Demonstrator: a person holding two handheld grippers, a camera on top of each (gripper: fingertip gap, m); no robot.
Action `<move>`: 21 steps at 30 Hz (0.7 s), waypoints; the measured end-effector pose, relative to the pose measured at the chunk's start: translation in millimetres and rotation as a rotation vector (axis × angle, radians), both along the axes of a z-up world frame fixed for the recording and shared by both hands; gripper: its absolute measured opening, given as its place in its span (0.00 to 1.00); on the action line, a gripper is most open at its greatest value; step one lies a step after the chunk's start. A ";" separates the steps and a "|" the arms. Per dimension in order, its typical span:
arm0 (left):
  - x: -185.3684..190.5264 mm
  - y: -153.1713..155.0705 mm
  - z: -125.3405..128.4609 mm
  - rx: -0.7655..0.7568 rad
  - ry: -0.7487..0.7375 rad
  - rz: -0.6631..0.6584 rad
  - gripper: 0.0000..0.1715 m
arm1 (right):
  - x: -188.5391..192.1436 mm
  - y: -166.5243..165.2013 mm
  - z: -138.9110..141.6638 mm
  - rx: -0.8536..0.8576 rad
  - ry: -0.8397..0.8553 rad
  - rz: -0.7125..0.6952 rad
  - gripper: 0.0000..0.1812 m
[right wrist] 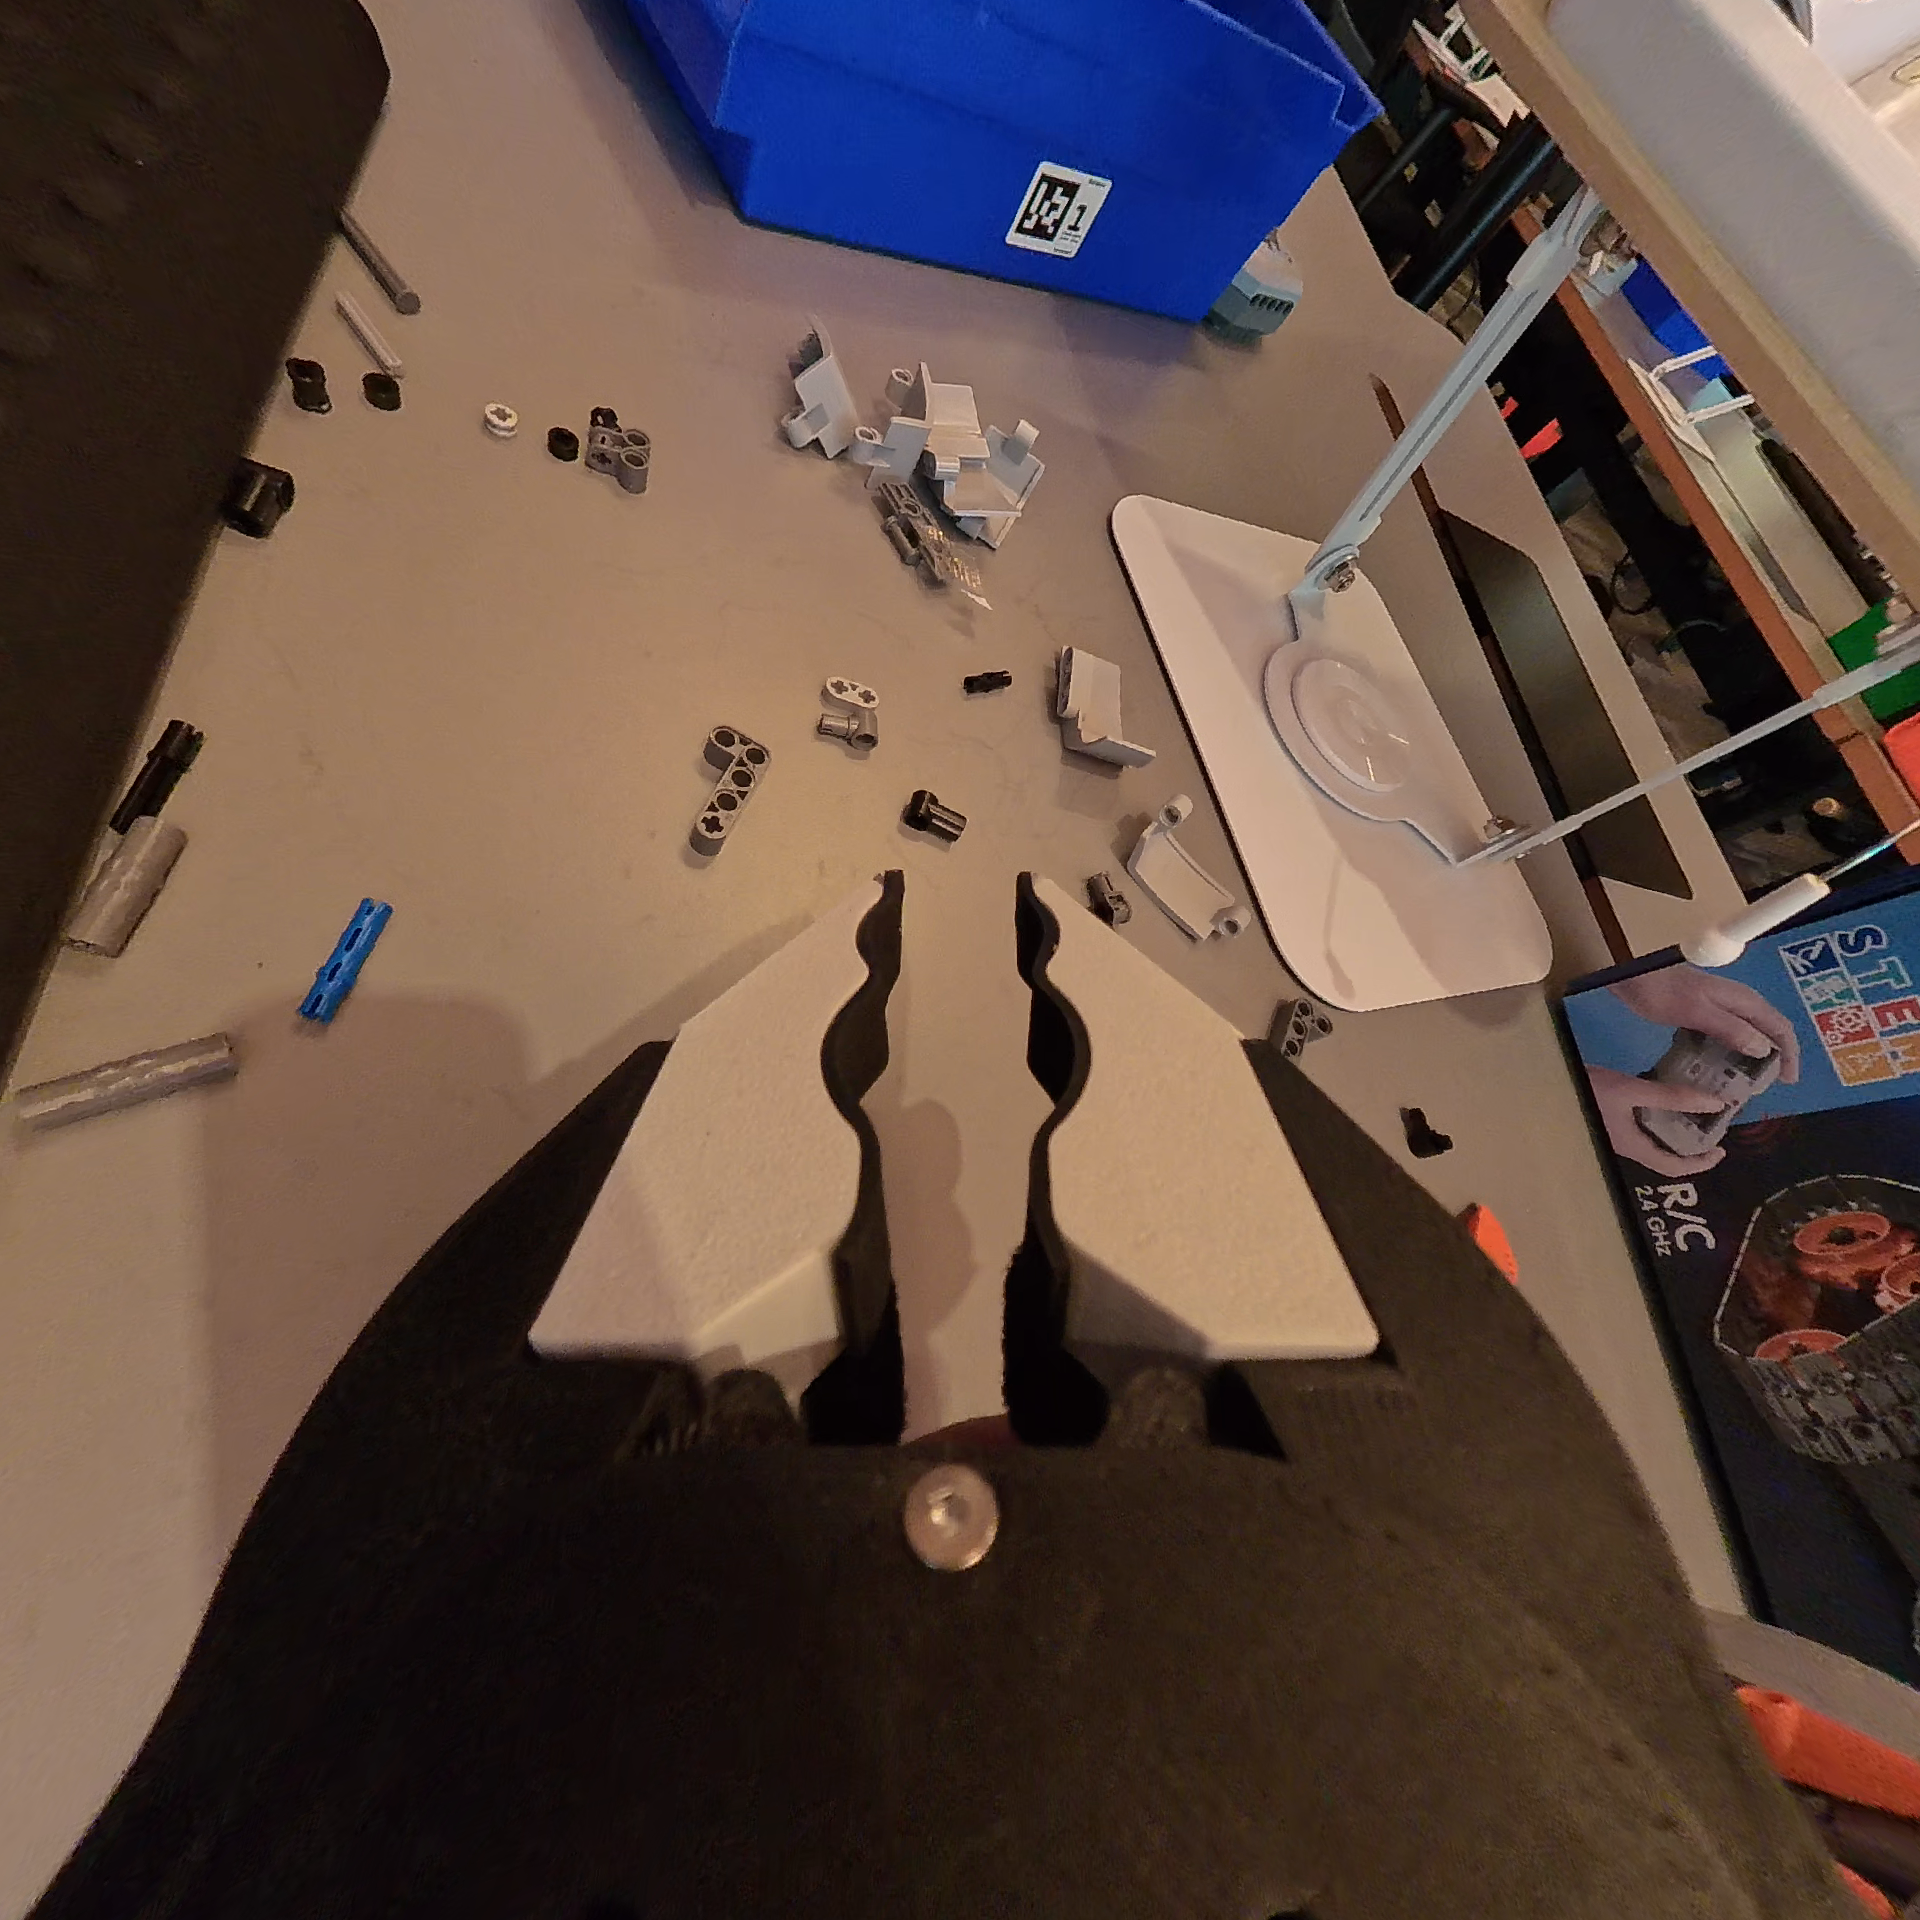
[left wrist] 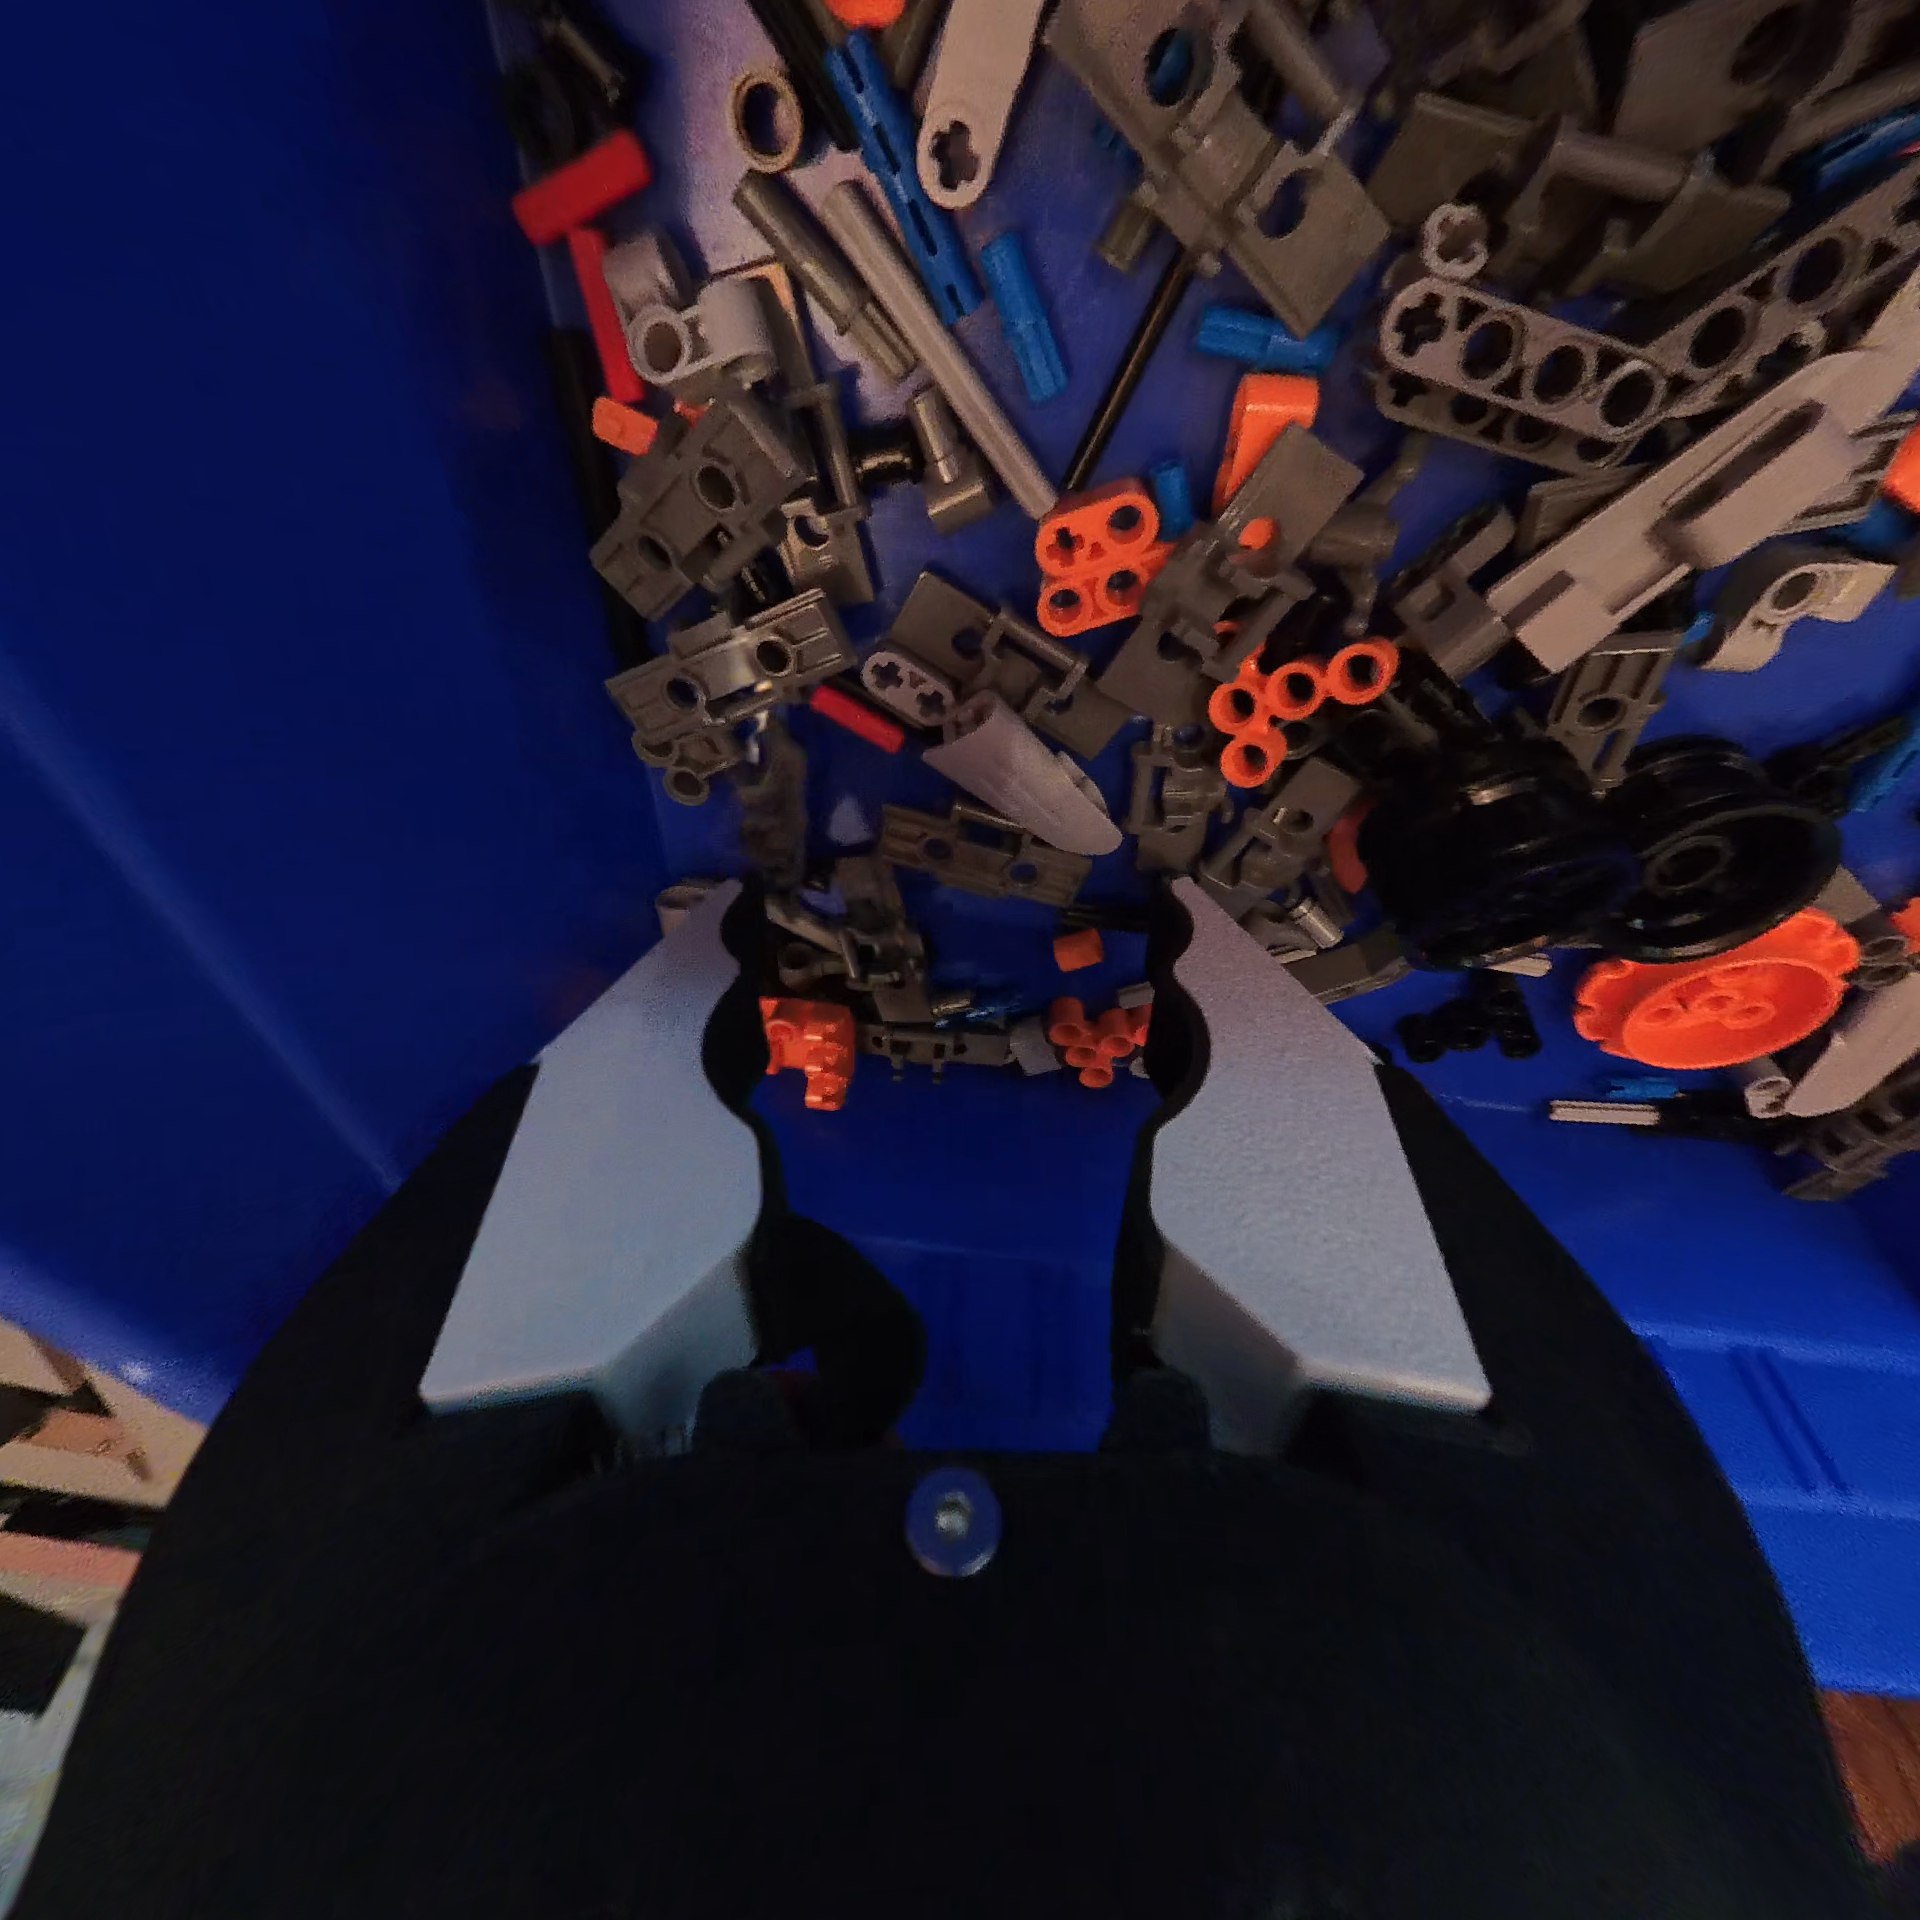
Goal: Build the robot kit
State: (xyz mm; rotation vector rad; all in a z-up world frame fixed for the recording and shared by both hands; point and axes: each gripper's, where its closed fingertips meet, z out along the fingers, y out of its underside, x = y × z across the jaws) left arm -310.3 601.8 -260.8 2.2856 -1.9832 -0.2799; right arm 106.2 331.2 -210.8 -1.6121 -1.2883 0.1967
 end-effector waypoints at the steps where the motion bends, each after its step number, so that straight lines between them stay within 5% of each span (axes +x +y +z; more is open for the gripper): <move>1: -0.1 -1.3 -0.4 -0.019 -0.002 0.003 0.41 | -0.1 -0.5 0.0 -0.002 0.001 0.002 0.11; 5: 1.8 -4.4 -1.3 -0.074 -0.028 0.018 0.34 | -0.8 -1.6 -0.1 -0.004 0.001 0.009 0.11; 8: 6.9 -3.9 -0.1 -0.075 -0.071 0.027 0.16 | -0.4 -2.3 0.3 -0.005 0.004 0.012 0.11; 12: 5.8 -10.1 0.0 -0.092 -0.057 0.031 0.05 | 0.1 -2.6 1.5 -0.002 0.005 0.013 0.10; 21: 8.7 -21.0 19.6 -0.063 -0.123 0.038 0.04 | -0.7 -4.2 6.7 0.004 0.019 0.018 0.10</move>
